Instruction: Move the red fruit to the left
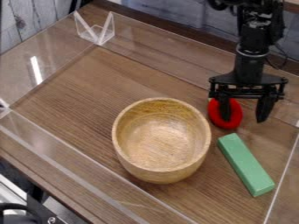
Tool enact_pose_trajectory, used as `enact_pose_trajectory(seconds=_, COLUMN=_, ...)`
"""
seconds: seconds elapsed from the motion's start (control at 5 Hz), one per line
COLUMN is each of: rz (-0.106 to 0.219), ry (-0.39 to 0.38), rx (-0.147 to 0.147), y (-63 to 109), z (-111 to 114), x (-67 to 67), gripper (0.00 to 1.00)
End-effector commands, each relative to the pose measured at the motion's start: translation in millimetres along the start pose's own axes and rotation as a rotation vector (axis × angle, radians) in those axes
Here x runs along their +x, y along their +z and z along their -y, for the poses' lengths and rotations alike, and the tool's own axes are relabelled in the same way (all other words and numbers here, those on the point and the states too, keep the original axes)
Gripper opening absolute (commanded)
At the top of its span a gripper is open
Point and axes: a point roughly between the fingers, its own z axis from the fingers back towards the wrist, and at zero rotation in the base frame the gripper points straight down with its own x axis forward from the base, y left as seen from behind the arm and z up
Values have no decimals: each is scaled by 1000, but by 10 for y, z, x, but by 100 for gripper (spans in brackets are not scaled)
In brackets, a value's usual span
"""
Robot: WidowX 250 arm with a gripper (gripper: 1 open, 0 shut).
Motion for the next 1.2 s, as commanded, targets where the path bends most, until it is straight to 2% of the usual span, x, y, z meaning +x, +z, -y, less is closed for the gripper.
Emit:
enact_pose_trajectory(seconds=0.0, rz=69, ry=29, rx=-55, y=373, z=66, x=136, gripper=100)
enact_pose_trajectory(seconds=0.4, rz=83, ry=141, rx=-64, y=377, z=133, x=157, gripper=100)
enact_pose_trajectory(seconds=0.8, rz=101, ry=263, rx=-70, y=249, z=206, x=40, gripper=100)
enact_pose_trajectory(seconds=1.0, rz=106, ry=262, rx=-70, y=187, z=391, x=10, gripper=100)
